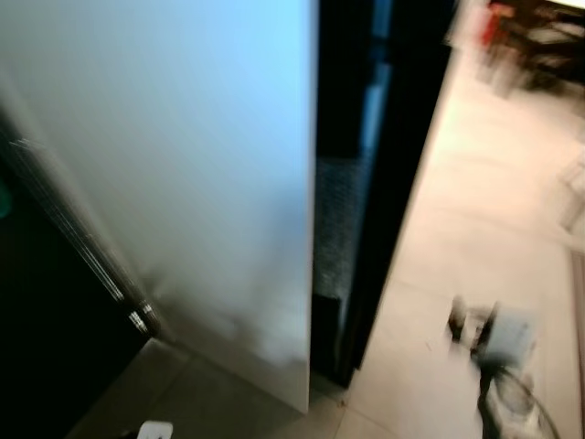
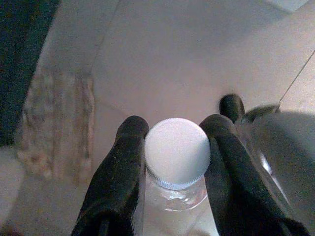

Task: Restocking fridge

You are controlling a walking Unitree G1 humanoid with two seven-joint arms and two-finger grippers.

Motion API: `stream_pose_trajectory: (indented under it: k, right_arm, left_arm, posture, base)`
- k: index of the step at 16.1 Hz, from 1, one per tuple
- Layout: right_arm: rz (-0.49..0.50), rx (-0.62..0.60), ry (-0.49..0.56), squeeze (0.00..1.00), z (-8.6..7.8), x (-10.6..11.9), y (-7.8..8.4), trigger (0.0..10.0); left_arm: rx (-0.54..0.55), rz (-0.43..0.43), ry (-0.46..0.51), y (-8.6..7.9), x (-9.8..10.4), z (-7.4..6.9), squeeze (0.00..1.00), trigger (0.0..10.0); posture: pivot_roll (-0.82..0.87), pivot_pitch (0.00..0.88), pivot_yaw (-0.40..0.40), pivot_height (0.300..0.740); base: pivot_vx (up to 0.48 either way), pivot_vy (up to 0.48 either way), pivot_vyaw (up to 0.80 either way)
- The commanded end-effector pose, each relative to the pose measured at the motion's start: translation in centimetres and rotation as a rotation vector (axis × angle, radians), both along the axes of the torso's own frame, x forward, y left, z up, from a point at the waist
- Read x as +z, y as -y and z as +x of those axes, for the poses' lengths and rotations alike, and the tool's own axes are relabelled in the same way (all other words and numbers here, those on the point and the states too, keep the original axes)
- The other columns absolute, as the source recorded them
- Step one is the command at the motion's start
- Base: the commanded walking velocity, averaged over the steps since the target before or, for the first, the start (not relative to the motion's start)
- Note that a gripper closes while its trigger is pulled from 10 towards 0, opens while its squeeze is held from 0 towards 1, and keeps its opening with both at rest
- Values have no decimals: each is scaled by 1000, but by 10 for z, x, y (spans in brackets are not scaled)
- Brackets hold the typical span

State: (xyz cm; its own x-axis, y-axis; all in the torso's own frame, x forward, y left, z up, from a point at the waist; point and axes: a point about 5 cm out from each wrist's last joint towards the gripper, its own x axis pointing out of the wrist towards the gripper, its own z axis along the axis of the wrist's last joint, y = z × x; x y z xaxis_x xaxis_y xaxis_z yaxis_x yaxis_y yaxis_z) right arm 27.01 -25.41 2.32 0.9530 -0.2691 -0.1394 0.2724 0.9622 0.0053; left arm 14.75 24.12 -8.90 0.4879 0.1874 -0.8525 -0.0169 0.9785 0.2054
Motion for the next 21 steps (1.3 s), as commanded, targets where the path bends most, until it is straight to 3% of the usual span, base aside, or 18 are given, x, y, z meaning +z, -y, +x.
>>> stream_pose_trajectory:
  k: [1, 4, 5, 7, 8, 9, 10, 12, 16, 17, 18, 21]
  right_arm:
    - [30, 37, -79, 0, -17, -22, -14, 10000]
    - [-23, 135, 18, 0, 0, 0, -32, 10000]
    - [-13, 240, 58, 0, 6, 13, -54, 10000]
    - [-24, 332, 106, 0, 11, 27, -81, 10000]
    - [-6, 361, 125, 749, 17, 34, -95, 10000]
    - [3, 367, 129, 749, 19, 36, -100, 10000]
    - [17, 409, 144, 1000, 27, 47, -117, 10000]
    - [-72, 379, 88, 1000, 39, 50, -122, 10000]
    - [-95, 383, 127, 1000, 62, 69, -134, 10000]
    - [-92, 363, 129, 129, 65, 73, -135, 10000]
    - [-101, 348, 129, 0, 67, 75, -136, 10000]
    - [-67, 348, 165, 0, 76, 85, -145, 10000]
  left_arm:
    - [-10, 4, -28, 0, -2, -6, 0, 10000]
    - [-6, 6, -27, 0, -2, -6, 0, 10000]
    - [-5, 6, -29, 0, -3, -6, 0, 10000]
    - [-6, 6, -32, 0, -3, -7, 0, 10000]
    - [-7, 5, -32, 1, -3, -6, 0, 10000]
    - [-8, 5, -33, 1, -3, -6, 0, 10000]
    - [-12, 3, -31, 2, -3, -5, 0, 10000]
    - [-12, 2, -24, 3, -2, -2, 0, 10000]
    - [-3, 1, -16, 3, -2, -1, 0, 10000]
    - [-3, 1, -17, 3, -2, -1, 0, 10000]
    - [-1, 1, -17, 3, -2, -1, 0, 10000]
    - [5, -2, -21, 4, -2, -2, 0, 10000]
  posture:
    - [-24, 0, 43, 740]
    - [-20, 0, 38, 740]
    - [-20, 0, 34, 740]
    - [-19, 0, 31, 740]
    - [-22, 0, 32, 740]
    - [-22, 0, 32, 740]
    - [-20, 0, 30, 740]
    - [-17, 0, 32, 740]
    - [-3, 0, 33, 740]
    - [-3, 0, 32, 740]
    - [-2, 0, 33, 740]
    - [3, 0, 34, 740]
  base:
    - [0, 0, 0]
    - [0, 0, 0]
    - [0, 0, 0]
    - [0, 0, 0]
    - [0, 0, 0]
    - [0, 0, 0]
    - [0, 0, 0]
    - [0, 0, 0]
    - [0, 0, 0]
    - [0, 0, 0]
    - [0, 0, 0]
    - [0, 0, 0]
